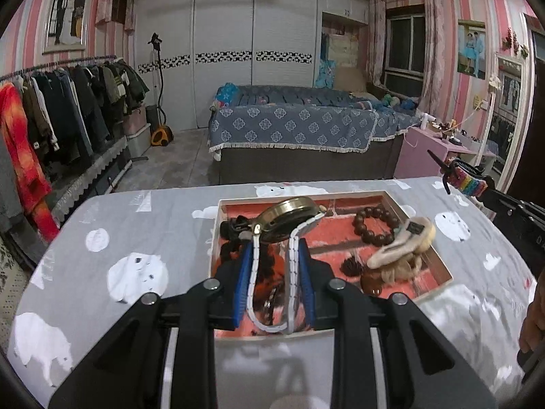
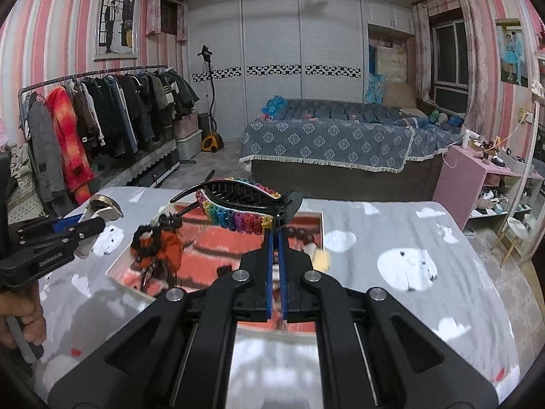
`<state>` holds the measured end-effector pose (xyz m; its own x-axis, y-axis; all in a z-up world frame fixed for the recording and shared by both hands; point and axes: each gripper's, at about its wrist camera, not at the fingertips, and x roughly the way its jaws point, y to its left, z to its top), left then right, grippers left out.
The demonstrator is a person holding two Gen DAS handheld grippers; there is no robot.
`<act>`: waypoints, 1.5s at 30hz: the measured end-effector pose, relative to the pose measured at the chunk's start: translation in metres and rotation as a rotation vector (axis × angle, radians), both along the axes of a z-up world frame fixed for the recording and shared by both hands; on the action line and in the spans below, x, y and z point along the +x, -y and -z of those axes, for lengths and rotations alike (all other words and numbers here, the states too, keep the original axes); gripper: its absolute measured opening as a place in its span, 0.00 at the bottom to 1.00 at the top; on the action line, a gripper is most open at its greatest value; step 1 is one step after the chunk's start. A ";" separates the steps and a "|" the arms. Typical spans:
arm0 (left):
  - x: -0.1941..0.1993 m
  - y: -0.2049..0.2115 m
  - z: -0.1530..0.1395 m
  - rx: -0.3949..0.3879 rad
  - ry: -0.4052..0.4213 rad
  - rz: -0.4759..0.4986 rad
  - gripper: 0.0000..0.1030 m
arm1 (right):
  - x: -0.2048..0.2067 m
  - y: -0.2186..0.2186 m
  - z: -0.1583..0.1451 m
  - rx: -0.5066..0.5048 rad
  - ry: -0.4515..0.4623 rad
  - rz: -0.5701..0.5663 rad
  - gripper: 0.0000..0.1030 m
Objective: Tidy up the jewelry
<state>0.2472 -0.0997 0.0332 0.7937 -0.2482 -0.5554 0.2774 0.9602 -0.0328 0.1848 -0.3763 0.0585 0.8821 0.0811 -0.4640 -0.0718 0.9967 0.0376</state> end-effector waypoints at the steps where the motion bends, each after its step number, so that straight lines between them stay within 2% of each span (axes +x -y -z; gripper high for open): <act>1: 0.007 0.002 0.002 -0.004 -0.003 -0.001 0.26 | 0.005 0.000 0.000 0.003 0.000 0.000 0.04; 8: 0.048 0.012 0.016 -0.027 -0.034 0.007 0.26 | 0.052 0.000 0.011 0.017 -0.023 0.007 0.04; 18: 0.080 0.020 0.068 0.004 -0.133 -0.004 0.26 | 0.106 -0.007 0.080 -0.015 -0.188 0.022 0.04; 22: 0.081 0.021 0.074 0.000 -0.140 -0.002 0.27 | 0.111 -0.010 0.089 -0.025 -0.212 0.021 0.04; 27: 0.084 0.024 0.085 0.019 -0.153 -0.005 0.40 | 0.116 -0.006 0.100 -0.017 -0.240 0.045 0.05; 28: 0.084 0.025 0.084 0.022 -0.150 -0.004 0.45 | 0.115 -0.005 0.101 -0.011 -0.242 0.045 0.09; 29: 0.080 0.025 0.080 0.028 -0.136 -0.006 0.58 | 0.114 -0.004 0.099 -0.007 -0.240 0.043 0.17; 30: 0.077 0.025 0.077 0.031 -0.122 -0.011 0.60 | 0.112 -0.002 0.097 -0.002 -0.228 0.046 0.32; 32: 0.066 0.022 0.062 0.039 -0.097 -0.024 0.61 | 0.102 0.001 0.083 0.018 -0.187 0.056 0.46; 35: 0.042 0.011 0.043 0.017 -0.062 -0.023 0.74 | 0.077 0.007 0.056 0.049 -0.122 0.070 0.55; 37: 0.018 0.002 0.031 0.020 -0.026 -0.033 0.86 | 0.055 0.009 0.045 0.067 -0.092 0.074 0.66; 38: 0.001 -0.006 0.027 0.026 0.004 -0.052 0.94 | 0.038 0.007 0.042 0.055 -0.079 0.073 0.76; 39: -0.018 -0.015 0.025 0.031 0.039 -0.078 0.96 | 0.022 0.003 0.041 0.030 -0.067 0.073 0.80; 41: -0.052 -0.027 0.025 0.046 0.086 -0.112 0.96 | -0.011 -0.004 0.044 -0.002 -0.041 0.069 0.80; 45: -0.121 -0.050 0.031 0.017 0.198 -0.152 0.96 | -0.081 -0.010 0.055 -0.003 0.030 0.104 0.88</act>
<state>0.1267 -0.0495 0.0019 0.9149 -0.1094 -0.3886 0.1290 0.9913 0.0246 0.1038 -0.3660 0.0036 0.8990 -0.0130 -0.4377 0.0309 0.9990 0.0337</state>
